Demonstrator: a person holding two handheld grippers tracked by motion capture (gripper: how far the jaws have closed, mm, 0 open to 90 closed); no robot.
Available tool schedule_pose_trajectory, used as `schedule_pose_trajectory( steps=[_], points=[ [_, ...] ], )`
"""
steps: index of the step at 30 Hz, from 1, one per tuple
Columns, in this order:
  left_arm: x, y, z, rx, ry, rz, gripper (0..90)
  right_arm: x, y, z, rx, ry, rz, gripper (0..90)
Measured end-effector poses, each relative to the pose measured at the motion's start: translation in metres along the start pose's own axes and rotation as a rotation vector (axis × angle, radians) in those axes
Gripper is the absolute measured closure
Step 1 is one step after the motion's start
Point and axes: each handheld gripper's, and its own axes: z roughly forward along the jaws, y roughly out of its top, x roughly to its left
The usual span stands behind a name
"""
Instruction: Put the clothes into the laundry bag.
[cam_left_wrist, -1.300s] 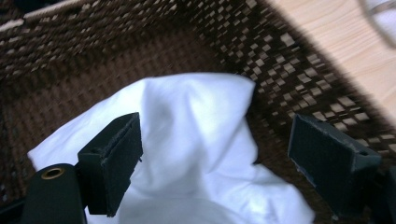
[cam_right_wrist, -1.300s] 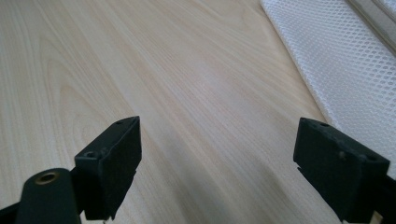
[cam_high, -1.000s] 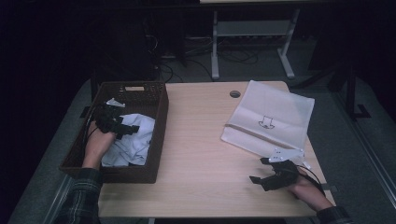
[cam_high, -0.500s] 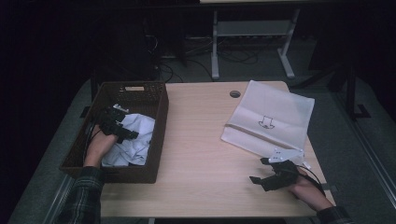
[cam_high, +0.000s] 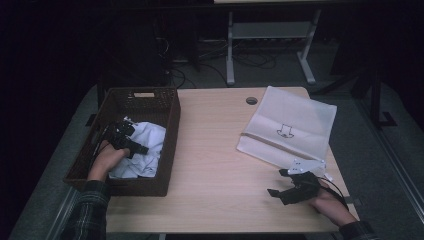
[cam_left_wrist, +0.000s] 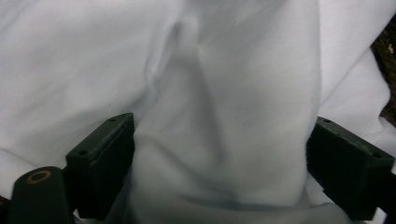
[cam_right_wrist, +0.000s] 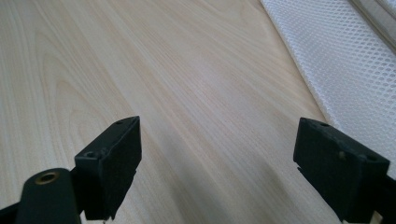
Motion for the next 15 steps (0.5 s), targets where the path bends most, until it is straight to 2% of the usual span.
schedule_pose_trajectory(
  steps=[2,5,9,15],
  points=[
    [-0.0013,-0.0014,0.0011,0.005,0.000,-0.010,10.5,0.0002,0.0000,0.0000,0.000,0.000,0.000,14.5],
    [-0.0037,-0.0047,0.0037,0.000,0.000,0.009,8.7,0.0003,0.0000,0.0003,0.001,-0.001,0.000,14.5],
    [-0.0085,-0.0058,0.0092,0.025,-0.006,0.016,2.3,0.0008,0.0001,0.0012,0.004,-0.001,-0.003,14.5],
    [-0.0095,-0.0059,0.0095,0.029,-0.005,0.030,2.5,0.0010,-0.0004,0.0012,0.006,-0.001,-0.005,14.5]
  ],
)
